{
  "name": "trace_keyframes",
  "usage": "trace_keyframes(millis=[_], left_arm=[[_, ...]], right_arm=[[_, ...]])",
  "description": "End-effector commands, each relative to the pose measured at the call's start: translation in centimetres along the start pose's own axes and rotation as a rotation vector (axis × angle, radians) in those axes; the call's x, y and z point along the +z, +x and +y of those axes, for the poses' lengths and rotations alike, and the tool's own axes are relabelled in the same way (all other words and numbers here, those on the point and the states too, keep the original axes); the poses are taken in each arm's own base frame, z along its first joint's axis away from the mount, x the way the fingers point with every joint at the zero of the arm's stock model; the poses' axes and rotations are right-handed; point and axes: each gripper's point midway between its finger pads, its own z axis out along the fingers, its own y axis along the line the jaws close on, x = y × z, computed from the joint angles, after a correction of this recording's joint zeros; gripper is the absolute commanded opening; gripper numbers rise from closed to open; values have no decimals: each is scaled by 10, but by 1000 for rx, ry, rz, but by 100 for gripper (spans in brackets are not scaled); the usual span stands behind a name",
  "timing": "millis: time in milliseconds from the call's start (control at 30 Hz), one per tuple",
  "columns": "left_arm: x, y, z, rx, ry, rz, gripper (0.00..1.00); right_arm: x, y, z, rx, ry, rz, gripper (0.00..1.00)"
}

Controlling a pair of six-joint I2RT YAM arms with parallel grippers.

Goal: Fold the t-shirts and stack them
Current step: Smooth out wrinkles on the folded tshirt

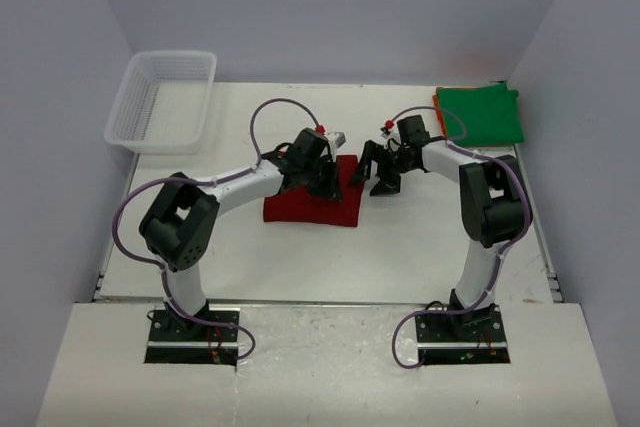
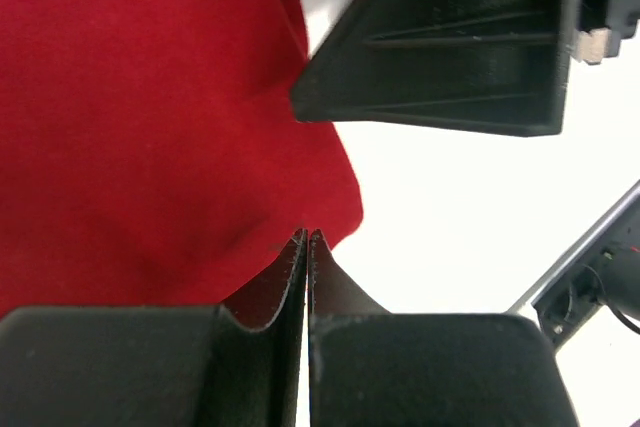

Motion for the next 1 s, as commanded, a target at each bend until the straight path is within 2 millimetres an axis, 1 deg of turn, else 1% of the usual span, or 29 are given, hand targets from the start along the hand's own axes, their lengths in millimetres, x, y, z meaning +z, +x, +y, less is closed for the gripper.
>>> trace_keyframes(millis=[0, 200, 333, 433, 533, 633, 767, 967], left_arm=[[-4, -5, -17, 24, 59, 1, 0], [17, 19, -15, -10, 88, 57, 0], [22, 28, -12, -16, 87, 65, 0], [25, 35, -13, -22, 93, 73, 0], [28, 44, -19, -24, 110, 86, 0], [31, 49, -24, -20, 117, 93, 0], [32, 49, -30, -16, 127, 88, 0], [35, 51, -28, -19, 127, 93, 0]], right_arm=[[-7, -7, 5, -10, 9, -32, 85], [-2, 2, -3, 33, 21, -13, 85], [1, 8, -10, 63, 38, -5, 85], [2, 11, -11, 79, 33, 0, 85], [5, 14, -13, 92, 35, 5, 85], [7, 18, -12, 94, 28, 14, 85], [10, 18, -12, 94, 29, 18, 86], [12, 19, -9, 90, 40, 25, 86]])
